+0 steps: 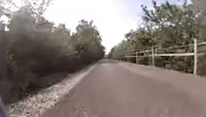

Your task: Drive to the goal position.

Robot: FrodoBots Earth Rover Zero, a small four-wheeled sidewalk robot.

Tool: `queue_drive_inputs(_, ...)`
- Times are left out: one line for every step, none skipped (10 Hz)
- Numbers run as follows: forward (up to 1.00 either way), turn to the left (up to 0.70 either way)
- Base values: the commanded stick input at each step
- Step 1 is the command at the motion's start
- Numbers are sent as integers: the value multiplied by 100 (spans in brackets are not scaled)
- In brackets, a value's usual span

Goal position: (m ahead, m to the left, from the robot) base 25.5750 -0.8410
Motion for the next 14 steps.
queue_drive_inputs(70, 0)
queue_drive_inputs(70, 0)
queue_drive_inputs(70, 0)
queue_drive_inputs(70, 0)
queue_drive_inputs(70, 0)
queue_drive_inputs(70, 0)
queue_drive_inputs(70, 0)
queue_drive_inputs(70, 0)
queue_drive_inputs(70, 0)
queue_drive_inputs(70, 0)
queue_drive_inputs(70, 0)
queue_drive_inputs(70, 0)
queue_drive_inputs(70, 0)
queue_drive_inputs(70, 0)
